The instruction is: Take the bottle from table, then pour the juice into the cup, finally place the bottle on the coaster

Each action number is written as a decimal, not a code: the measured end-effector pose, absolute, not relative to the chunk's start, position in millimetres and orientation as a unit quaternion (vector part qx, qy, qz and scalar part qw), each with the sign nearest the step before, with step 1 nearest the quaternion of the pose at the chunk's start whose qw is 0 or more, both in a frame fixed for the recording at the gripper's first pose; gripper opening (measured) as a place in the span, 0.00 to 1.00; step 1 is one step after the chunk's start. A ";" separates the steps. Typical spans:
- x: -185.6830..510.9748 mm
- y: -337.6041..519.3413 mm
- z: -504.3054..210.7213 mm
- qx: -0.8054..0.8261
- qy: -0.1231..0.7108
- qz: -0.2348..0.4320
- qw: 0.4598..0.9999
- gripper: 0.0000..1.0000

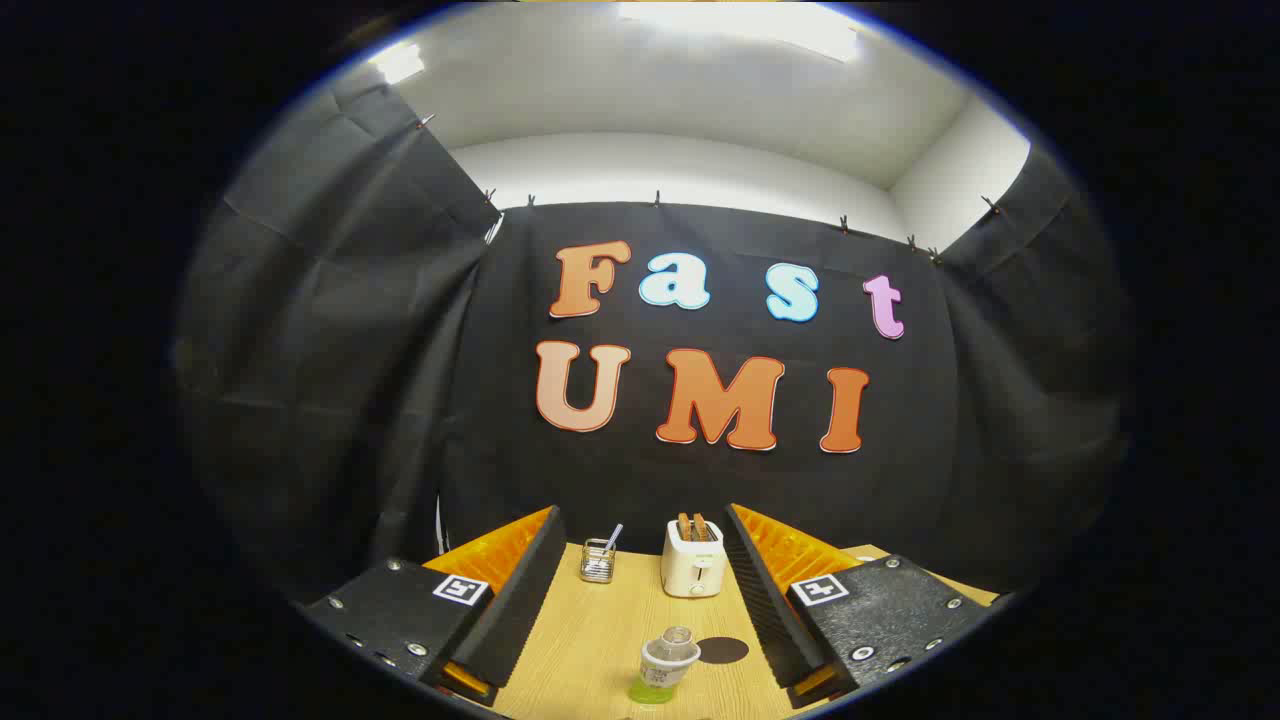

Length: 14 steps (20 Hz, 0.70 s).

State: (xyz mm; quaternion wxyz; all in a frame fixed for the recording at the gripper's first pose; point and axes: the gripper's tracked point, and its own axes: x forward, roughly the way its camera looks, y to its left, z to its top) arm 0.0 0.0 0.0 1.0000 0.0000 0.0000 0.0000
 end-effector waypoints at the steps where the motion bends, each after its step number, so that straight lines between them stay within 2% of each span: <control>1: -0.9 -1.6 2.2 0.001 -0.001 -0.001 1.000 0.94; 14: 1.0 -24.4 -2.9 -0.009 0.009 -0.046 0.999 0.94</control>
